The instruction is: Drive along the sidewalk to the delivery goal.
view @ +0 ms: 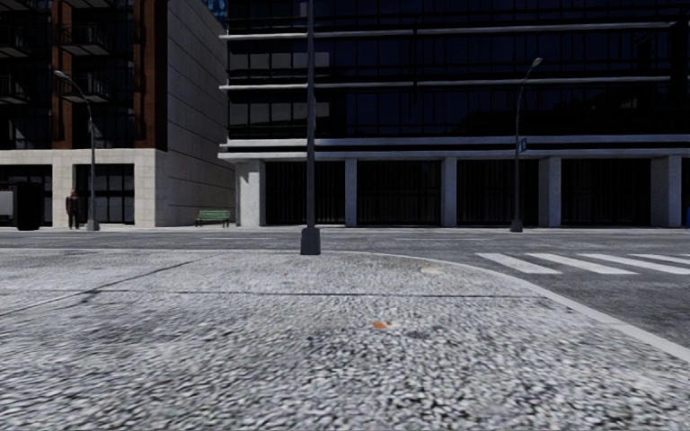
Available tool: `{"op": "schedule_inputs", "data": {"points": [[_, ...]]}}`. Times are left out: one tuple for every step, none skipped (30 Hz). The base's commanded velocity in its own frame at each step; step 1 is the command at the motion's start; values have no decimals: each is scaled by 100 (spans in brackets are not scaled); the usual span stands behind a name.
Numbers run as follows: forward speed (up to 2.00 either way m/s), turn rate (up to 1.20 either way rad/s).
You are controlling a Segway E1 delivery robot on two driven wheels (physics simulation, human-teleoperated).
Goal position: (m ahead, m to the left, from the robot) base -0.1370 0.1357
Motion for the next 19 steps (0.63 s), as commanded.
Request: {"op": "schedule_inputs", "data": {"points": [[0, 0], [0, 0], [0, 0], [0, 0], [0, 0], [0, 0], [0, 0], [0, 0], [0, 0], [0, 0], [0, 0], [0, 0], [0, 0], [0, 0], [0, 0], [0, 0], [0, 0], [0, 0], [0, 0]]}}
